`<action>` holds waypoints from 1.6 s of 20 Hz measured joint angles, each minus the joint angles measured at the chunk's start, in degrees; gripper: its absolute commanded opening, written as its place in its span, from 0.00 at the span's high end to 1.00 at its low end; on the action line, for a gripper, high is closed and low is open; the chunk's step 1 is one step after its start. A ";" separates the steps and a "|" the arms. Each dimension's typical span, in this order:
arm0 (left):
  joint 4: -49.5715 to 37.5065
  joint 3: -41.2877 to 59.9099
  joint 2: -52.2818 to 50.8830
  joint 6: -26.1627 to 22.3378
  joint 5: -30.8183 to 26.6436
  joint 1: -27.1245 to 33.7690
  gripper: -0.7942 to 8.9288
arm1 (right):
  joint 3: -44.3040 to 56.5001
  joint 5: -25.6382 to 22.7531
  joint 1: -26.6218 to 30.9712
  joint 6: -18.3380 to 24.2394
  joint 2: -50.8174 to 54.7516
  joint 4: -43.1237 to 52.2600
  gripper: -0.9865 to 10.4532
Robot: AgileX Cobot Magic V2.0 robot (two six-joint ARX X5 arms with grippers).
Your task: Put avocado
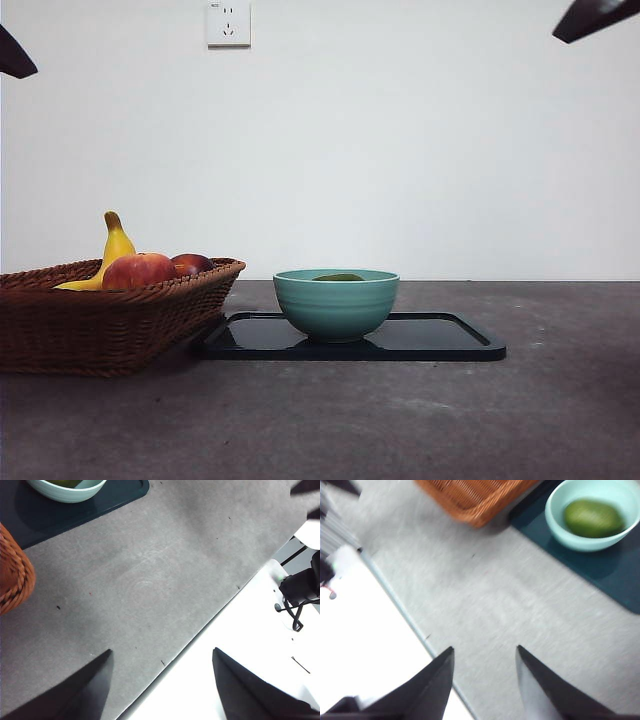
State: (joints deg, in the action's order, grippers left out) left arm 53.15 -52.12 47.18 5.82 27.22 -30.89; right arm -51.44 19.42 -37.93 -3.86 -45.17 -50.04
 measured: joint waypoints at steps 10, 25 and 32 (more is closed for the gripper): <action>0.00 0.00 0.00 0.00 0.00 0.00 0.61 | 0.09 0.02 -0.22 -0.07 0.72 1.25 0.74; 0.00 0.00 0.00 -0.22 -0.02 0.00 0.91 | 0.09 0.02 -0.22 -0.13 0.72 1.46 0.91; -0.68 0.02 -0.33 -0.63 -0.44 0.20 0.91 | 0.09 0.02 -0.22 -0.13 0.72 1.46 0.91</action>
State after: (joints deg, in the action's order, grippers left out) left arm 52.47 -52.10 46.85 5.19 26.79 -30.70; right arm -51.35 19.44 -38.15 -3.99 -44.45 -48.58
